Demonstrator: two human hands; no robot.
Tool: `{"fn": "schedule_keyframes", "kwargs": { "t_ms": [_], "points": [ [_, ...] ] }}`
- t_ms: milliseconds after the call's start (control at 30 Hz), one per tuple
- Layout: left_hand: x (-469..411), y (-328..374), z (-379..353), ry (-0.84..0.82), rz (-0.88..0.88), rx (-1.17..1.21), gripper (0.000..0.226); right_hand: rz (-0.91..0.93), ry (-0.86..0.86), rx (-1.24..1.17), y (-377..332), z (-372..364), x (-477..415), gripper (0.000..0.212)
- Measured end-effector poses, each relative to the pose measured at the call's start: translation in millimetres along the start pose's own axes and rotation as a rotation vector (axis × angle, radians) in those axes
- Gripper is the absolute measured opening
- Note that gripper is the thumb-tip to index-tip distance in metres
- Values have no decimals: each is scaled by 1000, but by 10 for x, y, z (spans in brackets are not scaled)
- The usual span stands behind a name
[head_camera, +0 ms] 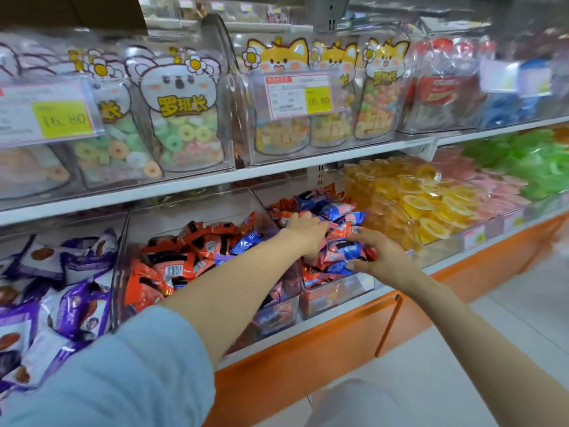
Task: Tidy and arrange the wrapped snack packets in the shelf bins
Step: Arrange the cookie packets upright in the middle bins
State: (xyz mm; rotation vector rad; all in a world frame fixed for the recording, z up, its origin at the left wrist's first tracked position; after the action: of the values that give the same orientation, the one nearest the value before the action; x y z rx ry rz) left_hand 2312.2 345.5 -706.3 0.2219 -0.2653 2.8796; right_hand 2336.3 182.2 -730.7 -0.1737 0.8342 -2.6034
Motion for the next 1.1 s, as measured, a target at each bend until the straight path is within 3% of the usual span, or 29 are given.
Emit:
{"fn": "schedule_keyframes", "kwargs": {
  "t_ms": [200, 300, 400, 533, 633, 733, 900, 1000, 1100],
  "points": [
    [-40, 17, -38, 44, -28, -82, 56, -21, 41, -126, 21, -53, -65, 32],
    [-28, 2, -35, 77, -6, 53, 48, -27, 78, -222, 33, -55, -55, 31],
    [9, -55, -20, 228, 23, 322, 37, -49, 186, -360, 13, 5, 7, 27],
    [252, -108, 161, 557, 34, 585, 36, -79, 306, -554, -47, 155, 90, 23],
    [627, -230, 258, 747, 20, 713, 40, -45, 289, -647, -184, 202, 182, 23],
    [1117, -405, 169, 800, 52, 737, 45, 47, 212, -667, -427, 133, 287, 22],
    [1676, -705, -147, 823, 254, 759, 44, 219, 49, -542, -919, -174, 373, 23],
    [1725, -825, -333, 817, 348, 654, 45, 379, -3, -385, -1176, -372, 414, 24],
    [1714, -843, -510, 643, 276, 667, 48, 508, 13, 211, -1208, -587, 372, 22]
  ]
}}
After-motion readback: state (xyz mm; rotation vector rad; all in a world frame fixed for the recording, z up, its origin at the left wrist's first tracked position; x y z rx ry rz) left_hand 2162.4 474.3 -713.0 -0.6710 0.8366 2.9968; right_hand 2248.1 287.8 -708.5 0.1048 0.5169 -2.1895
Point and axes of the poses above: each hand's wrist, its own x-axis away from the middle knuckle, its own z-axis out of the back of the hand, y = z × x, the point moved 2 cm from there along -x, towards the middle knuckle, and after that the axes turned 12 degrees about -z, right-handed, at the moved point
